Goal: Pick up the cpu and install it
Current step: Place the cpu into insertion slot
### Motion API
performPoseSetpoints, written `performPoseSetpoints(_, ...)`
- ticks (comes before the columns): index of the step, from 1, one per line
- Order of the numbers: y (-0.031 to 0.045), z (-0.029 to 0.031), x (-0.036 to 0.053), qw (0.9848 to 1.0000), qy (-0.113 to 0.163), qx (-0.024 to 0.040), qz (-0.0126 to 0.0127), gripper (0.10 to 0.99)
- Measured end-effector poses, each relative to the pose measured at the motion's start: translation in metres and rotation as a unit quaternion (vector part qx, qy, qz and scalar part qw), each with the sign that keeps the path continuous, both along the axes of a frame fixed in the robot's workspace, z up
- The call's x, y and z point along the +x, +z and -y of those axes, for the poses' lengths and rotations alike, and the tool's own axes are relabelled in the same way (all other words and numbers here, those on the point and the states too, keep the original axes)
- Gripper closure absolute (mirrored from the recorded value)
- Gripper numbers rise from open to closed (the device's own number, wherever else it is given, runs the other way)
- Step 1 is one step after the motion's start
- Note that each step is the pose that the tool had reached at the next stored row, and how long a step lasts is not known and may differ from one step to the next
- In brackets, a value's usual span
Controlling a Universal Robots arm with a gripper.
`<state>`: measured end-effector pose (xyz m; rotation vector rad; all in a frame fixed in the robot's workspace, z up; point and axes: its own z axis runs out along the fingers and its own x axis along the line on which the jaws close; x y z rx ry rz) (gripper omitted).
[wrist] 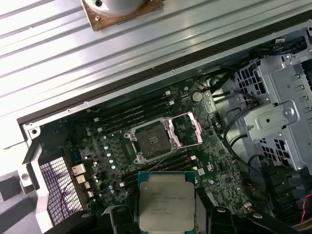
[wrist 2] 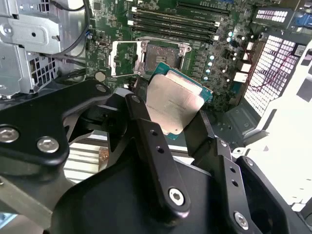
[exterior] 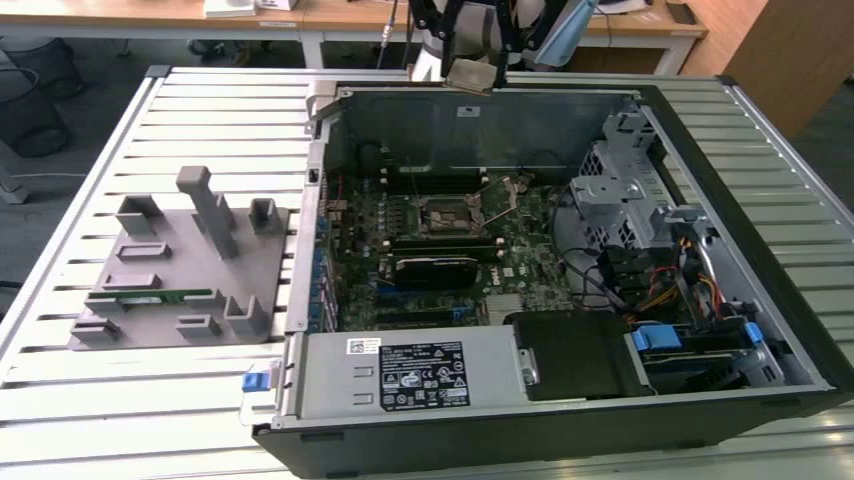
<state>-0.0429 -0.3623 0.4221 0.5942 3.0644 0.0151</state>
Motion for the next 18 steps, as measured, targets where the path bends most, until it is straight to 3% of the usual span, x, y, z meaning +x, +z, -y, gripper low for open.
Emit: performPoseSetpoints(18,0.0,0.0,0.0,0.998,-0.064,0.0,0.0,0.545)
